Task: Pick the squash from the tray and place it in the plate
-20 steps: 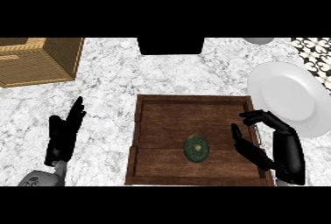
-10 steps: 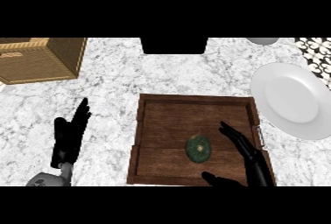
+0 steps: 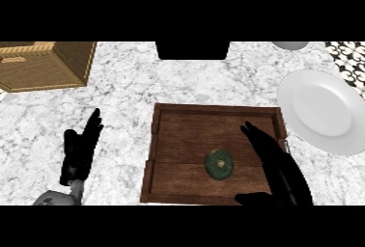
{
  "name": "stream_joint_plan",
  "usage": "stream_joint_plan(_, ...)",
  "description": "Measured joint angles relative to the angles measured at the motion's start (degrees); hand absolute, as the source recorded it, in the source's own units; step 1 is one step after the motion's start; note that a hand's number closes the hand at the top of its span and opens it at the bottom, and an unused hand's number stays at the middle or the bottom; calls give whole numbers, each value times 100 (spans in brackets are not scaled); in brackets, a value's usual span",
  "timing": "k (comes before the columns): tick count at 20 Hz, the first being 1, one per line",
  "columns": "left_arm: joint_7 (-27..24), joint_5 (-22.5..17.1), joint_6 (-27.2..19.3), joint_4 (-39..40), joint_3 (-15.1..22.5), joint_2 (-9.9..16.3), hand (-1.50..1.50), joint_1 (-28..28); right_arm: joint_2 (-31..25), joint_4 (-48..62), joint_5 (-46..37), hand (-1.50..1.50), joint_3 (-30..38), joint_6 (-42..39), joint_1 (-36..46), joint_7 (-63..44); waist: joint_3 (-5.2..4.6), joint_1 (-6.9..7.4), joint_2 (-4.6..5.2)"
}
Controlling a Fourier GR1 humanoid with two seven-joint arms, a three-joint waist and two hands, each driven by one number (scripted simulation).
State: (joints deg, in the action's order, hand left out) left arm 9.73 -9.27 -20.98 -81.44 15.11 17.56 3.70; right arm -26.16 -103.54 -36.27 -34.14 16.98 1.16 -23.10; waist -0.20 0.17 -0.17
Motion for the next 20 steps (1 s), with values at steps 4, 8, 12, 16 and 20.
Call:
stream_joint_plan(4,91,4,37,-61,-41,16,0,12,39,-275,128,-150,-126,-1145,401,-1068,6,19,8)
stream_joint_plan(8,158,56,69,-151,-91,-19,0,1,316,-309,276,-150,-186,-1938,695,-1779,12,15,11)
stream_joint_plan(12,299,118,170,-268,-228,-4,0,-21,747,-108,167,-150,-201,-2364,895,-2181,16,9,12)
stream_joint_plan(16,165,259,302,-190,-347,-141,0,-118,869,14,101,-150,55,-2651,813,-2003,19,-4,14)
stream_joint_plan(20,125,410,389,-168,-443,-308,0,-178,1086,132,-30,-150,197,-2928,778,-1878,20,-8,14)
